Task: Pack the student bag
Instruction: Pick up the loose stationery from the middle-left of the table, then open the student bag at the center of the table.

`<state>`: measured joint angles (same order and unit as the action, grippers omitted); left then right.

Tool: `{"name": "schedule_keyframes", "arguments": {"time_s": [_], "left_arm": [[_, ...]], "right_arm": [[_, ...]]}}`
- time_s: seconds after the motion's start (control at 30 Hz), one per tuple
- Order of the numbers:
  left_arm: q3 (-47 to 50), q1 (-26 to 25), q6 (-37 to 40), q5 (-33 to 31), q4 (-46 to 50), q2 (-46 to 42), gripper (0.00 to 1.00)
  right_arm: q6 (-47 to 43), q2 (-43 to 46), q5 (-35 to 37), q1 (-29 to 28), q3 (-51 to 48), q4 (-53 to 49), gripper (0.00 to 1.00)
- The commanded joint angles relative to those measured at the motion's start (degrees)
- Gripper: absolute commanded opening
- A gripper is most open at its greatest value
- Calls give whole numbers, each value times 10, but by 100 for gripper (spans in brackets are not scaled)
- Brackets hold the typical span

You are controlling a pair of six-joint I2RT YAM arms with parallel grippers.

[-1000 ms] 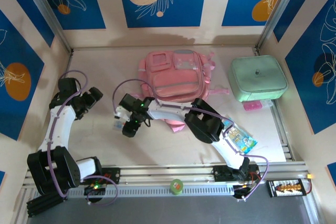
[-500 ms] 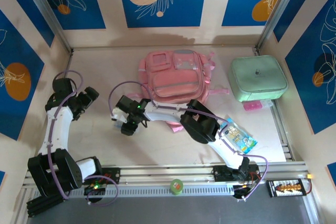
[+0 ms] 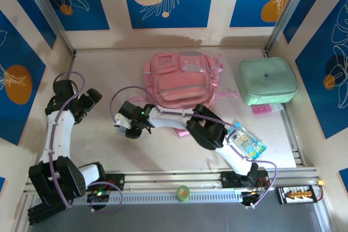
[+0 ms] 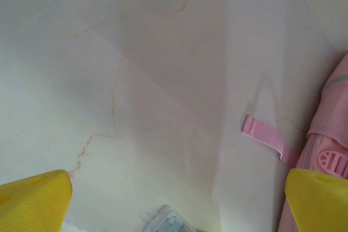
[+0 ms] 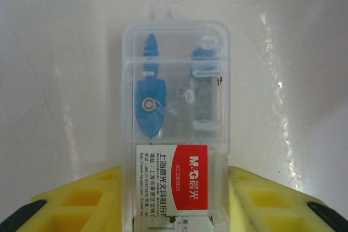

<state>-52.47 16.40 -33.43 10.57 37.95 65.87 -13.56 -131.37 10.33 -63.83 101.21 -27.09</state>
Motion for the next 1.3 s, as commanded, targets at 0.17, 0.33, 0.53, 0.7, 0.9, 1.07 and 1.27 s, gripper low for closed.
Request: {"name": "schedule_keyframes", "arguments": {"time_s": [0.17, 0.33, 0.53, 0.7, 0.9, 1.07, 1.27], "left_arm": [[-28, 5, 51, 52, 4, -26, 100], [-36, -28, 52, 70, -8, -18, 100], [-51, -145, 64, 52, -46, 4, 100], [-92, -275, 105, -12, -65, 62, 100], [-182, -430, 232, -37, -78, 167, 100], [-282, -528, 399, -57, -35, 274, 100], [-381, -553, 585, -70, 29, 384, 92]], "right_arm": [[67, 133, -30, 25, -93, 12, 35], [127, 227, -21, 57, -156, 5, 35], [230, 358, -21, 132, -249, -1, 35], [321, 464, -26, 232, -323, -18, 35], [387, 546, -32, 365, -384, -61, 34], [410, 582, -65, 449, -414, -66, 34], [423, 608, -95, 491, -430, -59, 34]]}}
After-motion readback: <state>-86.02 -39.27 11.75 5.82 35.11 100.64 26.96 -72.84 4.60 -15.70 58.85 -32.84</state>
